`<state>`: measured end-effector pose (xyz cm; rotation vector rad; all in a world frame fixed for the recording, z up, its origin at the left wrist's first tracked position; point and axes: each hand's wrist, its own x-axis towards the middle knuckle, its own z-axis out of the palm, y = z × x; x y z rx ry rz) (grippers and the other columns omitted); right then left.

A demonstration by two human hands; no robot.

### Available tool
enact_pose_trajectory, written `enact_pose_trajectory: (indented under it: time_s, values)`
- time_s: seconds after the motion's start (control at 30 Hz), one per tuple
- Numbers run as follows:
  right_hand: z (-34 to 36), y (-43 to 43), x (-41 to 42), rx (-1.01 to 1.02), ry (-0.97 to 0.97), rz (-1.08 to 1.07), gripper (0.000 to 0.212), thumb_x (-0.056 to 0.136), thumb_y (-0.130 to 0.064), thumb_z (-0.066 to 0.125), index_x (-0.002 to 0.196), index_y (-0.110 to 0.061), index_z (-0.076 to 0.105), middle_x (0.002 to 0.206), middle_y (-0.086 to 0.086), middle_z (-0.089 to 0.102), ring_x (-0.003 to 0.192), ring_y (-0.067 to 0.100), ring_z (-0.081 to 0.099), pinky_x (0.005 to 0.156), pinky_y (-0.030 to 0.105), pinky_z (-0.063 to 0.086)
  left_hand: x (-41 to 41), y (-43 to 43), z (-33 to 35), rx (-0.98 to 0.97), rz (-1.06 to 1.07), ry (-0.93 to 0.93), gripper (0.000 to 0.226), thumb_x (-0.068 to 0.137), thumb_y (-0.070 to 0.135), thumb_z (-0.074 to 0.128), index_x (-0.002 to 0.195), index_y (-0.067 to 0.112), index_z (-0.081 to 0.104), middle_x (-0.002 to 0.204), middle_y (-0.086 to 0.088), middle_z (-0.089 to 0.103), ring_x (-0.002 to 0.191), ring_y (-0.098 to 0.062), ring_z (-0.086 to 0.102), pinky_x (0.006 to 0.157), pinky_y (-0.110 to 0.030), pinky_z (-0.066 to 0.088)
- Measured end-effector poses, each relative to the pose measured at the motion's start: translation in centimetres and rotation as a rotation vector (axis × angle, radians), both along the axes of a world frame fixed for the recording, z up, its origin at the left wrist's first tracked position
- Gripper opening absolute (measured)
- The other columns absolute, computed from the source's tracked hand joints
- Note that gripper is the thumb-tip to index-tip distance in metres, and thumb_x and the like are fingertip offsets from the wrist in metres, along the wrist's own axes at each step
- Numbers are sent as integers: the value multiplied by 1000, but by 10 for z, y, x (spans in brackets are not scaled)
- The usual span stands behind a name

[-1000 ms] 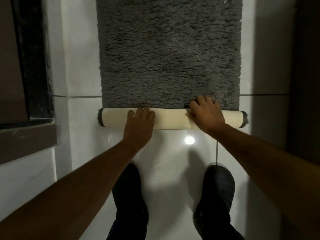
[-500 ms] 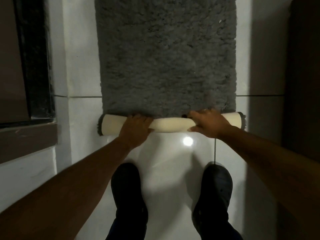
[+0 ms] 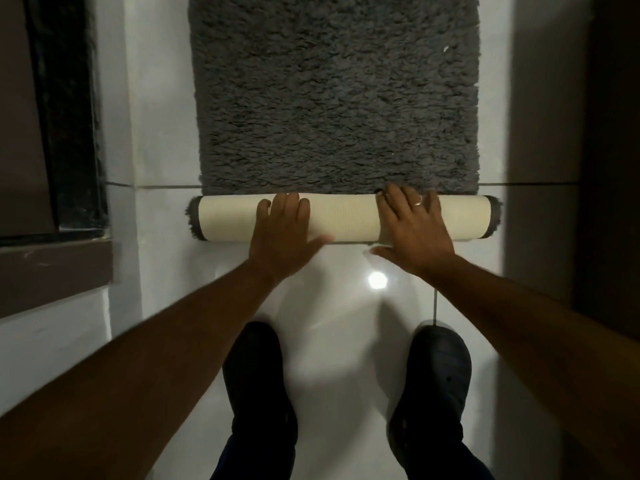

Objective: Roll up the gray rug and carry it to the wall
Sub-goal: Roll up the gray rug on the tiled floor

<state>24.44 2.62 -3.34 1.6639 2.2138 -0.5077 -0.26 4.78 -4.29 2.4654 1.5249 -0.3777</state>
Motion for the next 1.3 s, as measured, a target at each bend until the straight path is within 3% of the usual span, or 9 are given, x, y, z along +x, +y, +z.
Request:
enact_pose_trajectory:
  time_s: [0.1,0.23,0.43,0.57,0.63,0.8,0.93,1.07,1.3]
  values:
    - [-4,10,-3,22,-2,-20,76,76,-43,76,136,-8,44,136,19,50,122,37,46,105,56,33,-2,-4,-6,-64,-61,170,94,76,59,67,142,1,32,140,-23,44,128,-40,41,107,-56,33]
    - [0,20,5,-30,86,11,58,79,-44,73,126,-16,54,126,13,60,116,33,51,99,49,35,-6,6,1,-57,-43,36,58,80,41,72,122,6,55,116,-18,63,102,-37,57,84,-48,44]
    - [17,10,3,-482,266,-113,74,73,-53,76,133,-25,44,130,8,60,115,29,57,100,53,44,-34,-4,18,-341,-57,-208,58,80,41,77,123,6,61,117,-19,68,108,-35,62,98,-43,42]
    - [17,-13,-3,-125,197,18,58,86,-46,59,133,-16,42,147,14,41,129,36,43,107,60,32,-31,29,17,-656,182,-219,57,84,49,69,126,18,46,120,-10,63,110,-28,59,97,-41,37]
    - [14,-19,-4,55,182,36,59,92,-48,49,138,-11,43,148,15,40,130,38,42,106,61,31,-24,43,17,-576,179,-175,58,84,51,67,127,19,45,122,-10,61,112,-29,57,100,-45,35]
    - [3,-1,-14,-17,-27,-45,117,66,-87,50,146,-4,29,141,17,43,122,37,42,105,61,31,-12,13,14,68,22,-160,44,89,52,58,109,13,59,110,-14,60,101,-33,54,85,-46,41]
    - [-3,17,-18,-12,-19,-70,101,66,-71,69,139,-10,36,129,17,54,116,36,49,98,56,40,-18,-1,2,-39,-101,10,97,72,61,72,143,5,38,144,-26,42,135,-43,36,112,-62,25]
    - [-3,21,-9,14,155,-59,77,73,-60,72,130,-19,41,116,16,64,104,37,59,88,51,47,-11,17,1,9,-80,-18,69,79,35,75,137,10,48,130,-18,57,118,-37,52,102,-55,36]
    - [14,-12,-4,-649,281,-174,70,79,-58,68,135,-30,38,130,8,59,111,28,57,91,47,51,-24,-12,18,-588,-48,-44,70,85,51,65,143,24,37,140,-8,53,125,-30,48,108,-47,31]
